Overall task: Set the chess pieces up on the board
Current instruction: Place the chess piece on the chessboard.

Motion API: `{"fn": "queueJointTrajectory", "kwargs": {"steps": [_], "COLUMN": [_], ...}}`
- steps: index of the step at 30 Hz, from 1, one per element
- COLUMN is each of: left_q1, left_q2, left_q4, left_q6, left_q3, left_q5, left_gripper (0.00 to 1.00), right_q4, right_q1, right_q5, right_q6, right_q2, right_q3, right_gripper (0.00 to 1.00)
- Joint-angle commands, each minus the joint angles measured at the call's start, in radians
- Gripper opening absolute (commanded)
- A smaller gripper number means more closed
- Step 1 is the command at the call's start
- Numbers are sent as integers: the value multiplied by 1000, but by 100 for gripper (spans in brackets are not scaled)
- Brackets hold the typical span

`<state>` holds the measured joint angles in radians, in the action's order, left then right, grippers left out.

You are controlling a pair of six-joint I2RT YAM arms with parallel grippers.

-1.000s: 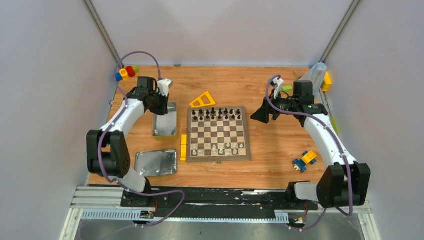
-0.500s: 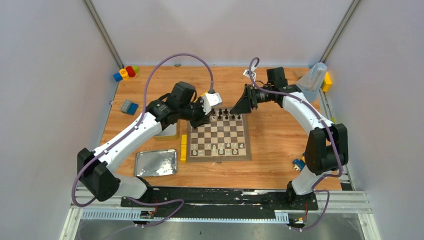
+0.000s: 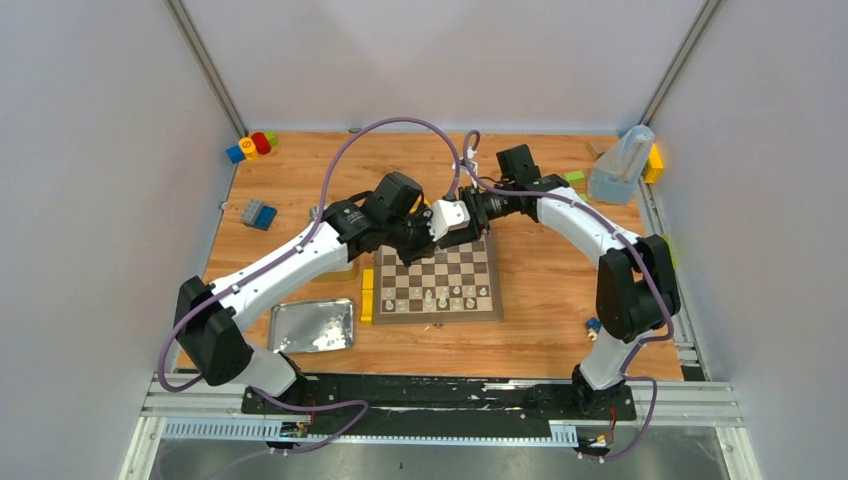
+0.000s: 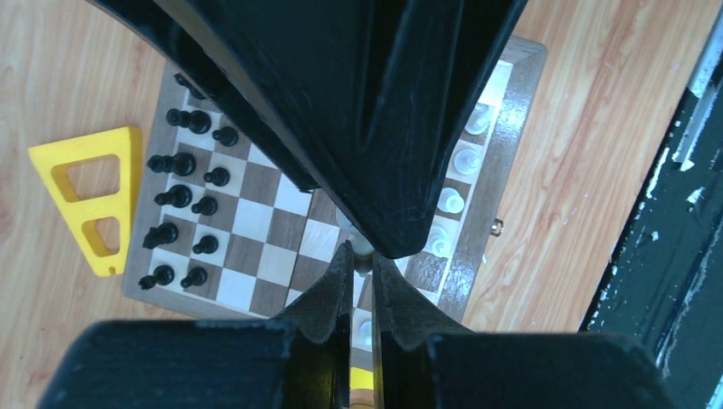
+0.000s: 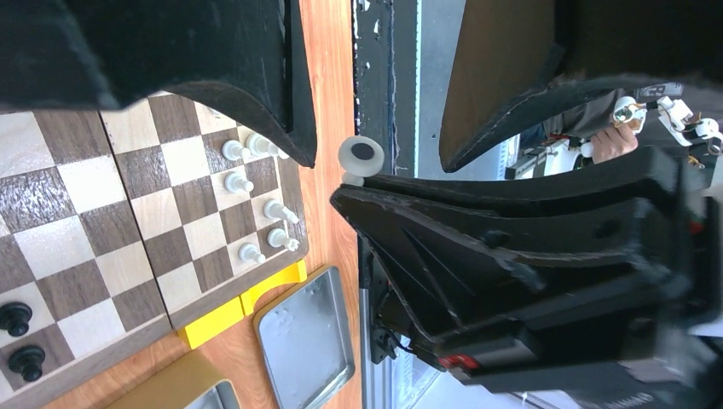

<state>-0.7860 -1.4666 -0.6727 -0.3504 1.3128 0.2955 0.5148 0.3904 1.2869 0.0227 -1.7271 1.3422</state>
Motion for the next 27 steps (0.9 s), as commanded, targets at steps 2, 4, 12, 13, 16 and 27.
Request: {"fn": "queueJointTrajectory", "kwargs": {"steps": [2, 4, 12, 13, 16, 27], "left_q1": [-10, -11, -19, -19, -19, -19], "left_q2": [2, 0, -3, -3, -3, -5], "left_q4": [15, 16, 15, 15, 15, 10], "left_q6": [-12, -11, -8, -7, -7, -14], "left_q3": [48, 48, 51, 53, 52, 47], "left_q5": [-39, -44, -53, -54, -56, -57], "left_gripper": [9, 9, 9, 9, 9, 9], "right_q4": [-27, -26, -21, -19, -13, 5], "right_q1": [16, 20, 40, 43, 53, 67], "right_q5": [-9, -11, -41, -44, -55, -70], "right_q6": [0, 2, -4, -4, -2, 12], "right_q2": [-21, -23, -36, -39, -47, -55], "right_q3": [15, 12, 28, 34, 39, 53], "right_gripper": [55, 53, 42, 40, 37, 26]}}
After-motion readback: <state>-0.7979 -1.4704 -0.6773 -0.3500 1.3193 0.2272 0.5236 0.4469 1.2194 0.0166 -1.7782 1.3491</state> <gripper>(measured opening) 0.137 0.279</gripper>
